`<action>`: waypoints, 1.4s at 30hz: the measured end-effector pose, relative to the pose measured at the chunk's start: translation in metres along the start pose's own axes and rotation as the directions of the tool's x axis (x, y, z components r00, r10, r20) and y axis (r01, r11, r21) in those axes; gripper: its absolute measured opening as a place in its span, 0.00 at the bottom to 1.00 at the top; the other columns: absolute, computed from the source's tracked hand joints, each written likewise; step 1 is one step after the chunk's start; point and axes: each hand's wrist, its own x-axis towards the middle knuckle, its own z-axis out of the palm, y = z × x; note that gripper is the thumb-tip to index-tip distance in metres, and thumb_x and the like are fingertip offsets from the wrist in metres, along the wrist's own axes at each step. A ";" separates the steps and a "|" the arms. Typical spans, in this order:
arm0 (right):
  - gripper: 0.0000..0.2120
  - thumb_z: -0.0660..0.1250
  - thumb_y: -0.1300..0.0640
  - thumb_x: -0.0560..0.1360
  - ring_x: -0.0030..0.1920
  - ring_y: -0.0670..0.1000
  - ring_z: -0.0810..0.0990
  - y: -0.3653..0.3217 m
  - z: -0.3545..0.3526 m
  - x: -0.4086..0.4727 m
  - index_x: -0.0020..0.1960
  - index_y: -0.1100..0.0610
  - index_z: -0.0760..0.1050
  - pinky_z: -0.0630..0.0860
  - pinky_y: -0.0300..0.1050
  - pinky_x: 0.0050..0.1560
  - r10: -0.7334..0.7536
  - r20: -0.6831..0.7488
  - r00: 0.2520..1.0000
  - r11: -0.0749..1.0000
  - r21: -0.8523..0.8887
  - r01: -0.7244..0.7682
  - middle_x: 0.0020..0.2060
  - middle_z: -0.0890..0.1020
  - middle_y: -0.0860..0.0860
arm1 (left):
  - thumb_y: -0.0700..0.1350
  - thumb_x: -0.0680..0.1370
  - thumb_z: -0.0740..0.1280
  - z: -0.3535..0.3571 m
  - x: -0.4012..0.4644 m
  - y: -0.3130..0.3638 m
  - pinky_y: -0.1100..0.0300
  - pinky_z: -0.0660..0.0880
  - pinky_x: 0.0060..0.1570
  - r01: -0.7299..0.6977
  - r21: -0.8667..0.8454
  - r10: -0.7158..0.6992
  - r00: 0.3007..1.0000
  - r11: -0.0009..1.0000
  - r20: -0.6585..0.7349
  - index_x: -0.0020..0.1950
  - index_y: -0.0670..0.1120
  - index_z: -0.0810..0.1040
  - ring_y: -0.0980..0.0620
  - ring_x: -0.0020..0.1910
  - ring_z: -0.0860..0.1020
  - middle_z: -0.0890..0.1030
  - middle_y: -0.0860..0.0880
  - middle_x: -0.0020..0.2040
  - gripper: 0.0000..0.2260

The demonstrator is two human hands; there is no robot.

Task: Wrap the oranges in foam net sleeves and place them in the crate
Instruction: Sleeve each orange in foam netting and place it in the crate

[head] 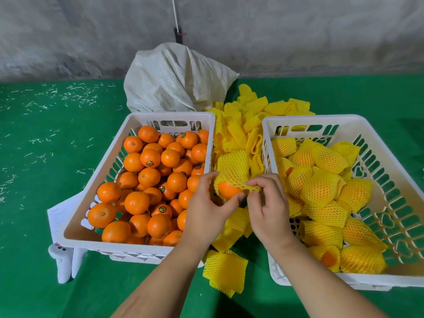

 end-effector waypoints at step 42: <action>0.30 0.71 0.43 0.75 0.65 0.55 0.81 0.002 -0.019 0.038 0.74 0.51 0.69 0.81 0.49 0.56 0.731 0.380 0.567 0.146 0.725 -0.674 0.67 0.80 0.55 | 0.49 0.83 0.70 -0.007 -0.013 -0.002 0.67 0.74 0.43 -0.413 0.180 0.378 0.904 0.893 0.197 0.57 0.52 0.83 0.58 0.47 0.79 0.78 0.60 0.49 0.05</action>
